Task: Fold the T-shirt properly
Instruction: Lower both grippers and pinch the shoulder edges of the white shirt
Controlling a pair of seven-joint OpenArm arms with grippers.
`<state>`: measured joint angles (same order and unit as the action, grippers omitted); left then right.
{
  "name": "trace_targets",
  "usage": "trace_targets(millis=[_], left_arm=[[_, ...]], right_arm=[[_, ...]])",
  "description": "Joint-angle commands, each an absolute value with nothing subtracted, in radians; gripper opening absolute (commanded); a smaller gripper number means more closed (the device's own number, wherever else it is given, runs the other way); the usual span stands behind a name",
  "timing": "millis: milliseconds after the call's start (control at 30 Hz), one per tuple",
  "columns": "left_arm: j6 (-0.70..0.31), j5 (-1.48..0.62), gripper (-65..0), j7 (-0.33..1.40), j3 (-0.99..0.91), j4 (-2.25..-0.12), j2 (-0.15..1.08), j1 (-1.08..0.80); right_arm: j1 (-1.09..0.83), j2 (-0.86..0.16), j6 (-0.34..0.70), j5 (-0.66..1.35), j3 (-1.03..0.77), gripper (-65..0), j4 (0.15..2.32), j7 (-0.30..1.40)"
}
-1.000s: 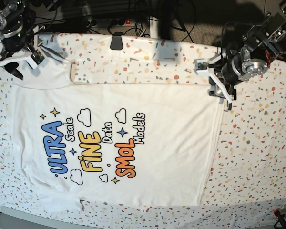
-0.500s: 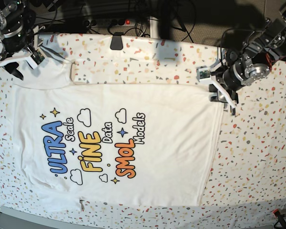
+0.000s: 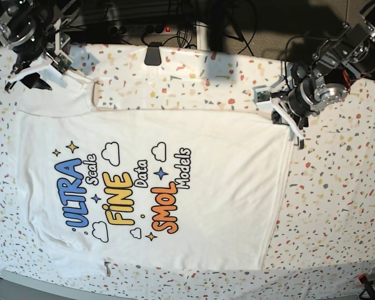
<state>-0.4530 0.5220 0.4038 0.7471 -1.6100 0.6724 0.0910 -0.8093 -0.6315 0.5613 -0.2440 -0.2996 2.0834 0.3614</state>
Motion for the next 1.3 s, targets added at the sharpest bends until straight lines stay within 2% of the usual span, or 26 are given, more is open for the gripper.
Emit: trace_targets(millis=[0,67,300,533,667,900,1267], left_arm=[[-0.457,0.523,-65.0,0.422,0.741,-1.617,0.681,0.1],[-0.457,0.523,-65.0,0.422,0.741,-1.617,0.679,0.1],[-0.456,0.523,-65.0,0.422,0.741,-1.617,0.679,0.101],[-0.456,0.523,-65.0,0.422,0.741,-1.617,0.679,0.1],[-0.456,0.523,-65.0,0.422,0.741,-1.617,0.679,0.1],[-0.456,0.523,-65.0,0.422,0.741,-1.617,0.679,0.1],[-0.457,0.523,-65.0,0.422,0.741,-1.617,0.679,0.101]], right_arm=[[-0.812,-0.645,0.553,-0.223,-0.307,-26.3,2.099,0.361],[-0.812,-0.64,0.551,-0.201,-0.307,-22.4,2.099,0.368],[-0.774,-0.604,0.538,-0.208,-0.307,-22.4,2.064,0.389],[-0.71,-0.604,0.545,-0.203,-0.307,-22.5,1.969,0.389],[-0.71,-0.604,0.604,-0.197,-0.306,-22.7,1.934,0.371],[-0.693,-0.604,0.603,-0.201,-0.307,-23.7,1.871,0.312],[-0.616,-0.604,0.607,-0.2,-0.256,-23.7,1.787,0.312]])
